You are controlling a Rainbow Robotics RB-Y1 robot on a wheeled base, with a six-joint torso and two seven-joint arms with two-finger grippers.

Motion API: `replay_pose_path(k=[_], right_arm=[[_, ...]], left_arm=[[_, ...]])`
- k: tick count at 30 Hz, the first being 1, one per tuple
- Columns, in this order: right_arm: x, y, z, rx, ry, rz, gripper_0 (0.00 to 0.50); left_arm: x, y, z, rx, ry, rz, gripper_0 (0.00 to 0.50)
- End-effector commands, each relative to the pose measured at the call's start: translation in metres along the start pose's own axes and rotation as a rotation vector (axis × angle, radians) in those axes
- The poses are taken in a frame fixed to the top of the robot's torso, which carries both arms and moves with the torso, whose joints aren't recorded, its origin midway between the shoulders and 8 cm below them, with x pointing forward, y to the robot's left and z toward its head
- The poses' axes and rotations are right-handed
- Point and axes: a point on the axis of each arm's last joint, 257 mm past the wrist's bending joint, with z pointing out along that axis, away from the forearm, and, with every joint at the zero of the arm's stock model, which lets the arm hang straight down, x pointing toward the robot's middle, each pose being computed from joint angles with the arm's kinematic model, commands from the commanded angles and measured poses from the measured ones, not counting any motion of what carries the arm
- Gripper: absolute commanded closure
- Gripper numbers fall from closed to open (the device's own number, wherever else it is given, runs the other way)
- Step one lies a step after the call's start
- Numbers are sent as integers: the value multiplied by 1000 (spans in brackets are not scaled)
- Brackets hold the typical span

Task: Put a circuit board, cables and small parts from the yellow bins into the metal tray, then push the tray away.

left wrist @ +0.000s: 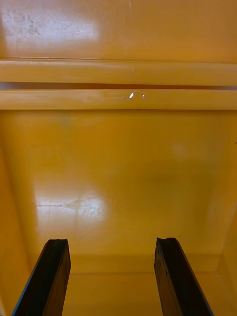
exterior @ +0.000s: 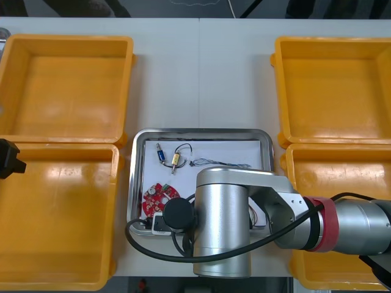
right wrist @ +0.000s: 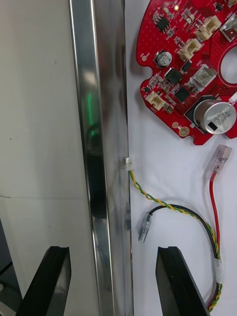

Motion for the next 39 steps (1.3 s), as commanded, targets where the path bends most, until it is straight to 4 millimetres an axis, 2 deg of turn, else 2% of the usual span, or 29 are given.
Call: replay_pose_path(k=[1, 11, 22, 23, 24, 26, 27, 28, 30, 39], right_arm=[[-13, 10, 3, 36, -22, -52, 0], [-3, 14, 16, 28, 14, -49, 0], [-6, 14, 20, 37, 6, -52, 0], [-7, 15, 20, 35, 3, -52, 81], [-8, 15, 20, 36, 2, -51, 206], [-7, 16, 20, 33, 3, -52, 332], [-8, 16, 20, 35, 1, -49, 378], [-9, 16, 19, 37, -2, -51, 403], [-9, 14, 20, 44, -2, -48, 494], [-16, -6, 17, 115, -26, -54, 500]], left_arm=[[1, 10, -5, -29, -6, 102, 0], [1, 10, -5, -29, -6, 102, 0], [1, 10, -5, -29, -6, 102, 0], [1, 10, -5, -29, -6, 102, 0], [1, 10, -5, -29, -6, 102, 0], [1, 10, -5, -29, -6, 102, 0], [1, 10, -5, -29, -6, 102, 0], [1, 10, -5, -29, -6, 102, 0], [1, 10, -5, -29, -6, 102, 0], [1, 10, -5, -29, -6, 102, 0]])
